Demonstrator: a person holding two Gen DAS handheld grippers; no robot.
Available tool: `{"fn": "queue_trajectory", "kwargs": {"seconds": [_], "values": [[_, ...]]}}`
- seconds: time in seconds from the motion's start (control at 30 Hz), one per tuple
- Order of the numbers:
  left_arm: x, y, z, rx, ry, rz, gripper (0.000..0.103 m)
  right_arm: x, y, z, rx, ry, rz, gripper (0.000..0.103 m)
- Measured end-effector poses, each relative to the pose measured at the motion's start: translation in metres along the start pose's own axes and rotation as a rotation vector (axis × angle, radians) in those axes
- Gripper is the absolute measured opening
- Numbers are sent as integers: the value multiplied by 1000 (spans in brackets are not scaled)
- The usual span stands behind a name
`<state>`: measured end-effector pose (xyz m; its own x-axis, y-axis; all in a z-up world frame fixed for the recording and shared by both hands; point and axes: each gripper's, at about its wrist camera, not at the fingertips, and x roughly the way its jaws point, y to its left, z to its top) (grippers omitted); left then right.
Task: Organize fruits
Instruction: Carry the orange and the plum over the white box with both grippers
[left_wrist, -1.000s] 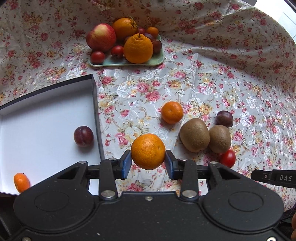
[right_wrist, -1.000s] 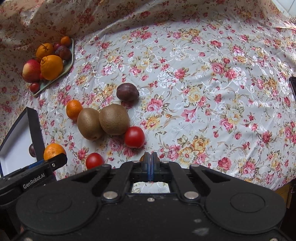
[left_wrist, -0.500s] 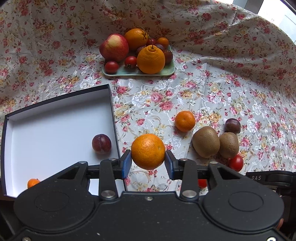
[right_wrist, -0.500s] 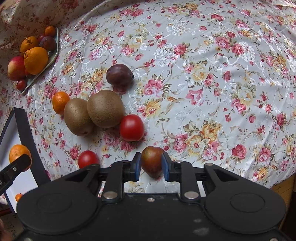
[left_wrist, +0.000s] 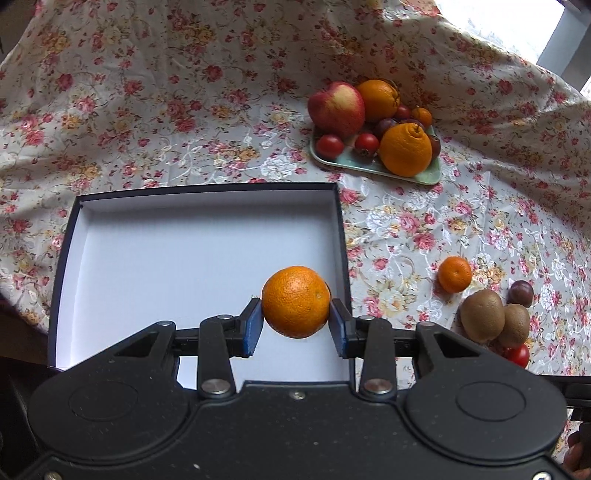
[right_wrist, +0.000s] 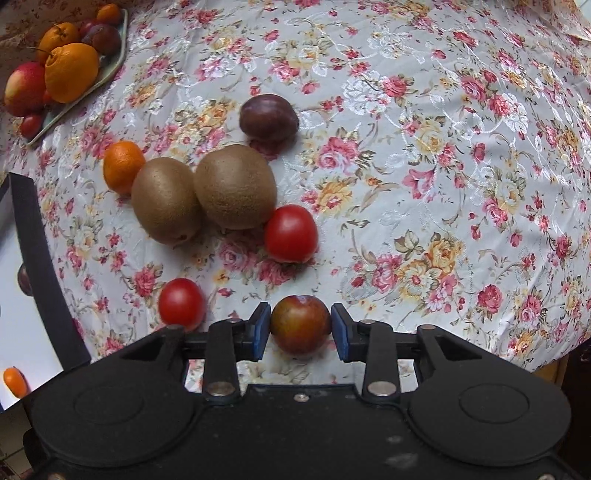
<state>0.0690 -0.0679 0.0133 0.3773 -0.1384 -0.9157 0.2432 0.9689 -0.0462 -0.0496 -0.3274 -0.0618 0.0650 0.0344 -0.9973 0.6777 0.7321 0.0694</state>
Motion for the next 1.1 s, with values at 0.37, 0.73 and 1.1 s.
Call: {"fn": "queue_trajectory", "kwargs": {"seconds": [0.37,0.73,1.1], "values": [[-17,77,18,-84,-62,165,47,-62,114,-4,-217,-120,185,36],[14,151,1,-308,3,176,47,-73,202,-25,-399,-193,205,36],[22,160,-3,-311,-8,173,47,-60,242,-32,-475,-213,194,36]]}}
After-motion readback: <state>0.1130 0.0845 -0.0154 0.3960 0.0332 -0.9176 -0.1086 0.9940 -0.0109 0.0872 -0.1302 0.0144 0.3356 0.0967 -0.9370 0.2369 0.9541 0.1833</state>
